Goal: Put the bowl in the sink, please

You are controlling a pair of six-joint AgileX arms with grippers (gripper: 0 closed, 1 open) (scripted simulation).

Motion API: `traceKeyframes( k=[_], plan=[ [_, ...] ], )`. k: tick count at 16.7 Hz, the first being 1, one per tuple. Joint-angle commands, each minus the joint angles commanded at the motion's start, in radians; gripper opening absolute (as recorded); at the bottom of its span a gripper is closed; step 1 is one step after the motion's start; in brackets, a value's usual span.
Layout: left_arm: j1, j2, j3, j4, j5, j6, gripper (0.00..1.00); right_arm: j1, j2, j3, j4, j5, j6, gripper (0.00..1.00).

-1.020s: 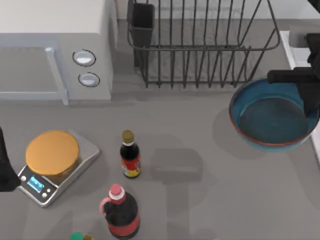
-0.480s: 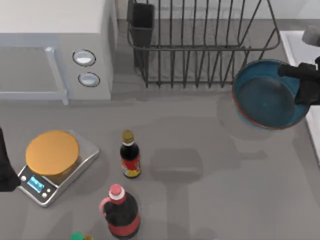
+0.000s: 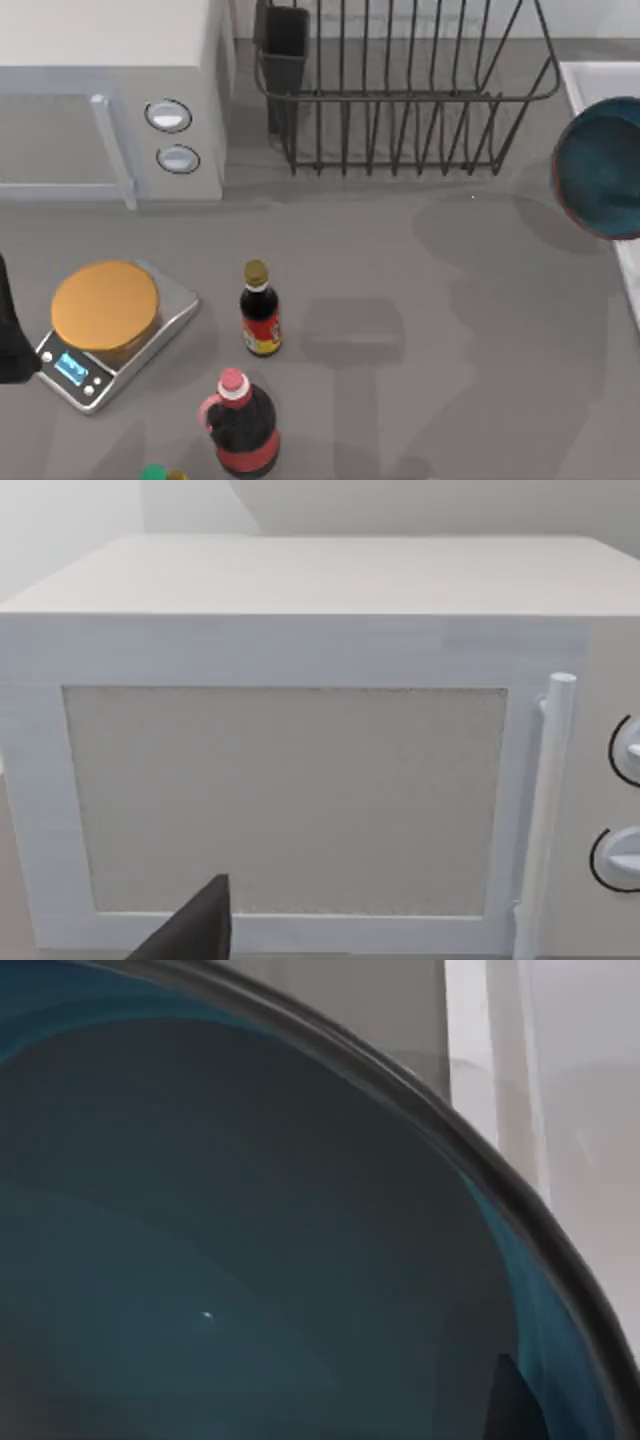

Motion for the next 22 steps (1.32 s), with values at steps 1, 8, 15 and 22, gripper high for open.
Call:
traceKeyframes(
  k=[1, 8, 15, 22],
  plan=[
    [0.0, 0.0, 0.0, 0.0, 0.0, 0.0, 1.0, -0.039, -0.011, -0.05, 0.114, -0.017, -0.015, 0.0],
    [0.0, 0.0, 0.0, 0.0, 0.0, 0.0, 1.0, -0.275, -0.139, -0.25, 0.73, -0.099, -0.097, 0.0],
    [0.0, 0.0, 0.0, 0.0, 0.0, 0.0, 1.0, -0.357, -0.203, -0.259, 0.878, -0.119, -0.115, 0.0],
    [0.0, 0.0, 0.0, 0.0, 0.0, 0.0, 1.0, -0.354, -0.129, -0.265, 0.947, -0.121, -0.114, 0.0]
  ],
)
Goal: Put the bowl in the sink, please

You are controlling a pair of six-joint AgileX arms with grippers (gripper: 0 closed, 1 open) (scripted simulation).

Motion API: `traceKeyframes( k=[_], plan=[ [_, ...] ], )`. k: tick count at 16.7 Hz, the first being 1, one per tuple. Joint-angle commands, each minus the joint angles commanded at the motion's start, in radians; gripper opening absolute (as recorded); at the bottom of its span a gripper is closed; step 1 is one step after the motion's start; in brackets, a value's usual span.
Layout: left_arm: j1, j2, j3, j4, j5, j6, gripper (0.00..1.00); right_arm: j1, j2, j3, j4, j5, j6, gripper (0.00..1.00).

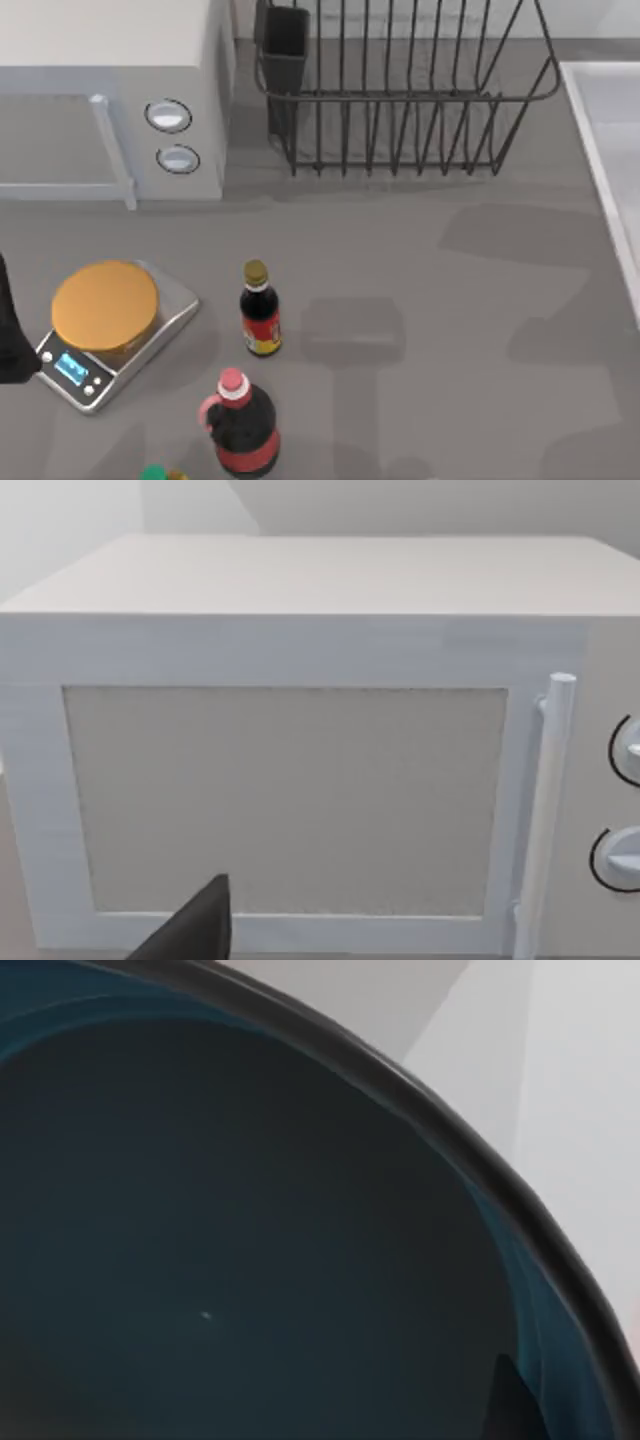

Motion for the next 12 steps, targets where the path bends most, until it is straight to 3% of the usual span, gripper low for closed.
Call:
traceKeyframes(
  k=[12],
  plan=[
    [0.0, 0.0, 0.0, 0.0, 0.0, 0.0, 1.0, -0.006, 0.619, -0.095, 0.728, 0.01, -0.005, 0.0]
  ],
)
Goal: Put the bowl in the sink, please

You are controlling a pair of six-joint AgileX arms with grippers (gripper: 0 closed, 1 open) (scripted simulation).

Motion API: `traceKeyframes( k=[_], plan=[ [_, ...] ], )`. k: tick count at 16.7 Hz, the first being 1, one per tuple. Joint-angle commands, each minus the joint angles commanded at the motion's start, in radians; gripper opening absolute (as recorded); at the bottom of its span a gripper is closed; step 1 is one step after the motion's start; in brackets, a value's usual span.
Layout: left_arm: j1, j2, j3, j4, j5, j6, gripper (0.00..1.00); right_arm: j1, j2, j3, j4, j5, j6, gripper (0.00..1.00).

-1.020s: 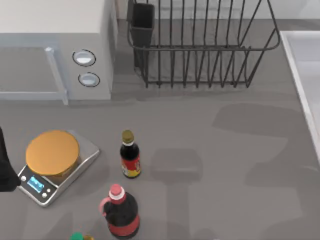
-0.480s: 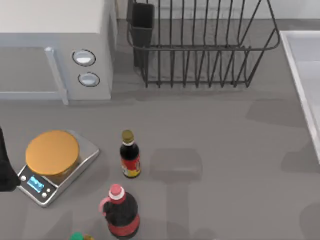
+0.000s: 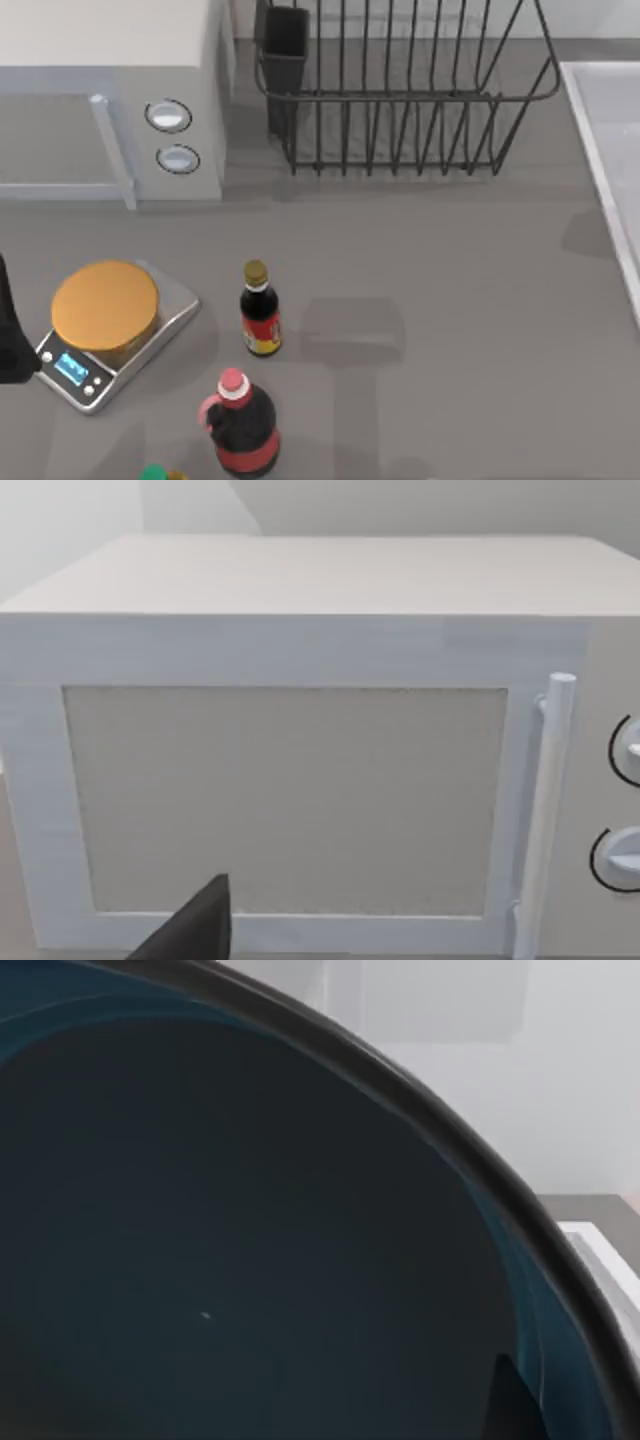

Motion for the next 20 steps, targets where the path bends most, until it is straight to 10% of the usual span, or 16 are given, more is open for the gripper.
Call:
traceKeyframes(
  k=[6, 20],
  plan=[
    [0.0, 0.0, 0.0, 0.0, 0.0, 0.0, 1.0, 0.001, 0.03, -0.006, 0.031, 0.002, 0.0, 0.0],
    [0.0, 0.0, 0.0, 0.0, 0.0, 0.0, 1.0, 0.001, 0.03, -0.006, 0.031, 0.002, 0.0, 1.0]
  ],
)
